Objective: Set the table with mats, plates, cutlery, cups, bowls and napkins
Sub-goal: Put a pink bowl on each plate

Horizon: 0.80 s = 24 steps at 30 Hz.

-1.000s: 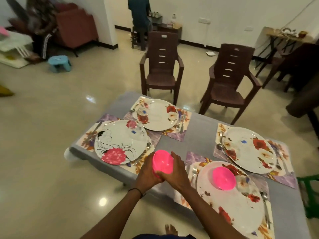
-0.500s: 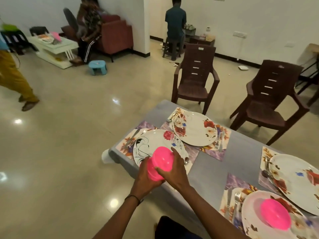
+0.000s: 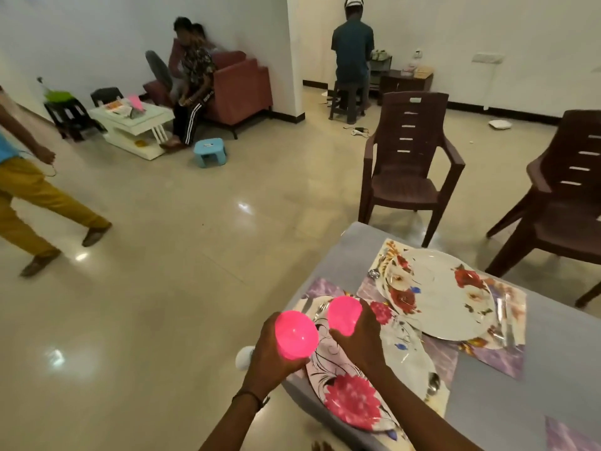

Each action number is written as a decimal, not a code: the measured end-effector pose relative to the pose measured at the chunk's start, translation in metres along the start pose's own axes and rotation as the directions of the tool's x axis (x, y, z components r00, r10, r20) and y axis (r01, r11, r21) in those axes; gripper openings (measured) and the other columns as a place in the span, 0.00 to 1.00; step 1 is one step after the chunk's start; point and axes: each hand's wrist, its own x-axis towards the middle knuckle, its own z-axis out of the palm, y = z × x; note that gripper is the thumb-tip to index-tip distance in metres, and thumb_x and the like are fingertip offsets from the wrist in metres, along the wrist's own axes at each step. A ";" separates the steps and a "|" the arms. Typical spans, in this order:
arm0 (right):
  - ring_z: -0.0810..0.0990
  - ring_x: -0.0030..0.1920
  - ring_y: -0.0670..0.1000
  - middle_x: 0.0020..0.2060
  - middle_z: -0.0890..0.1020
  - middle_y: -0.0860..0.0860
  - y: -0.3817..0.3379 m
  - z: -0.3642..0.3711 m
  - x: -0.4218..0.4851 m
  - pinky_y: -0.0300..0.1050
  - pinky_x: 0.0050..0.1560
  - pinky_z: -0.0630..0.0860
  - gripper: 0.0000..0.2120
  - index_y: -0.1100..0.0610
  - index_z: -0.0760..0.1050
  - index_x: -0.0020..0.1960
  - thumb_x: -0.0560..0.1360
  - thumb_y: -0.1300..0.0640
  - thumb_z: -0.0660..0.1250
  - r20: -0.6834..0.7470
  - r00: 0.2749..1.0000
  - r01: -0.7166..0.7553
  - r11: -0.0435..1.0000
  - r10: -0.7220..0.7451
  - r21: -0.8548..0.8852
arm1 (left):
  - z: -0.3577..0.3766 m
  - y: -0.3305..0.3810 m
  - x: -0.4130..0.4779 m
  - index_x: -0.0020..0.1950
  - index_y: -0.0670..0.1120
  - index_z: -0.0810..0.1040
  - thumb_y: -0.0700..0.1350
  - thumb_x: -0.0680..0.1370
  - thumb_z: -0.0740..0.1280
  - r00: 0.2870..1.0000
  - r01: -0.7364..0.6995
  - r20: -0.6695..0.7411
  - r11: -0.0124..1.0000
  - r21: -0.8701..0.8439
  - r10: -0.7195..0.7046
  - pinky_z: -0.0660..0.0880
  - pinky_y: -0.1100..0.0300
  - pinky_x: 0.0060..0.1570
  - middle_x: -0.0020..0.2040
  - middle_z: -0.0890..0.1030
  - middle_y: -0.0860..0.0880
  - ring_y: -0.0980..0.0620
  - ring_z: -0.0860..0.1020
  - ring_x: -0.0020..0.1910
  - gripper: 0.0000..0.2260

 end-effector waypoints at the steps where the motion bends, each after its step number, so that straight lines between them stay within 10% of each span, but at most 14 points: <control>1: 0.69 0.68 0.62 0.68 0.69 0.58 0.002 0.005 0.009 0.57 0.60 0.75 0.53 0.56 0.56 0.76 0.62 0.46 0.81 0.010 1.000 -0.011 0.998 0.012 -0.059 | -0.003 -0.001 0.012 0.73 0.56 0.61 0.59 0.55 0.82 1.000 0.003 0.018 1.000 0.010 -0.003 0.75 0.54 0.61 0.67 0.70 0.57 0.54 0.71 0.65 0.51; 16: 0.64 0.72 0.66 0.72 0.64 0.64 0.024 0.042 0.023 0.62 0.65 0.73 0.55 0.63 0.57 0.76 0.60 0.50 0.83 -0.129 0.974 -0.216 0.937 0.187 -0.276 | -0.001 0.014 0.129 0.71 0.58 0.62 0.61 0.57 0.82 0.916 -0.225 0.333 0.974 -0.034 0.224 0.76 0.56 0.57 0.66 0.71 0.59 0.57 0.73 0.63 0.48; 24: 0.77 0.60 0.53 0.61 0.78 0.53 -0.106 0.060 0.021 0.55 0.62 0.74 0.16 0.56 0.71 0.66 0.80 0.54 0.62 -0.446 0.874 -0.135 0.978 0.193 0.160 | -0.045 0.005 0.175 0.72 0.55 0.61 0.59 0.58 0.82 0.797 -0.362 0.465 0.921 -0.142 0.385 0.73 0.60 0.60 0.68 0.70 0.56 0.56 0.71 0.65 0.48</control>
